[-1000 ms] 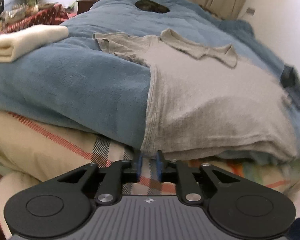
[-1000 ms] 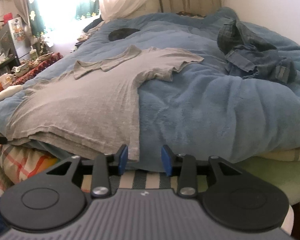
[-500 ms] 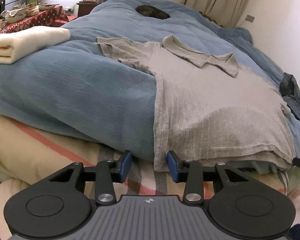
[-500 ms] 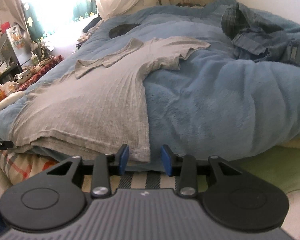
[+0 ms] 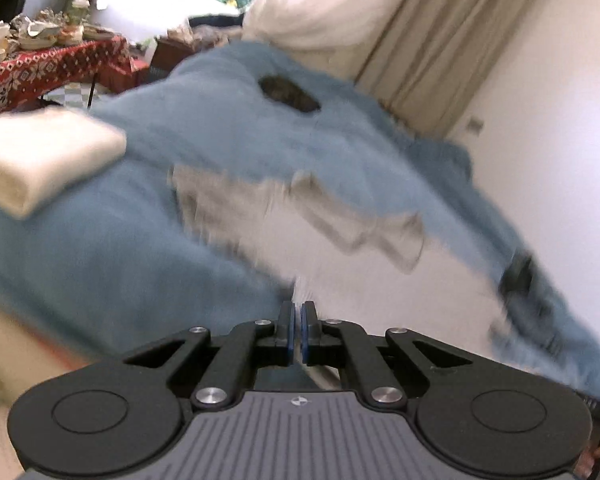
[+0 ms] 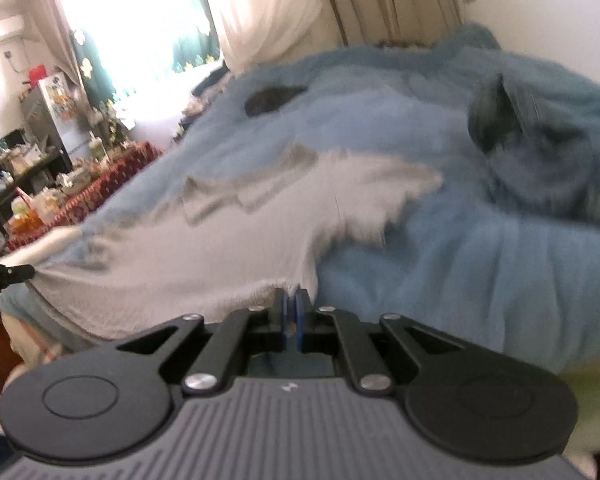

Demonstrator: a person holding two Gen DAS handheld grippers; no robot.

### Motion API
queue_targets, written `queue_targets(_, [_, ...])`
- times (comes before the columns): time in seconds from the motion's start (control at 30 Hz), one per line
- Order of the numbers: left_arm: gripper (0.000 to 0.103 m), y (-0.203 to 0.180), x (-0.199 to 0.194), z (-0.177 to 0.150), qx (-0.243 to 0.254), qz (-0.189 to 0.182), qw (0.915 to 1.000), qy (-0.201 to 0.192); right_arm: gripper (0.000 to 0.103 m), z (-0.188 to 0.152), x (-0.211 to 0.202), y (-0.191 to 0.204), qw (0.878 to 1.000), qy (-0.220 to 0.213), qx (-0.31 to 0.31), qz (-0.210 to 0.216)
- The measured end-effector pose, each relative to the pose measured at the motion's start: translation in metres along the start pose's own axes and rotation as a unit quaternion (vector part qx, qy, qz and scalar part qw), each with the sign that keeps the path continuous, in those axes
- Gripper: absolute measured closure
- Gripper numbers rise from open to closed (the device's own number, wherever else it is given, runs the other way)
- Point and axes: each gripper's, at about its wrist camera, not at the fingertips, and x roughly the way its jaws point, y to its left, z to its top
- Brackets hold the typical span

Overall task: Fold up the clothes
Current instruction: 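Grasp the hem with both grippers and fold it up toward the collar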

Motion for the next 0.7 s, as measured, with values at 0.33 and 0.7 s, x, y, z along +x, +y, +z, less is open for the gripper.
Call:
queue_targets(0.33, [0.100, -0.022, 0.070, 0.097, 0.000, -0.016, 0.9995, -0.026, 0.099, 0.106, 0.059, 0.005, 0.999, -0.035, -0.031, -0.005])
queue_targets(0.7, [0.100, -0.007, 0.176, 0.131, 0.016, 0.033, 0.9991, 0.022, 0.099, 0.156, 0.167, -0.019, 0.999, 0.006, -0.017, -0.047])
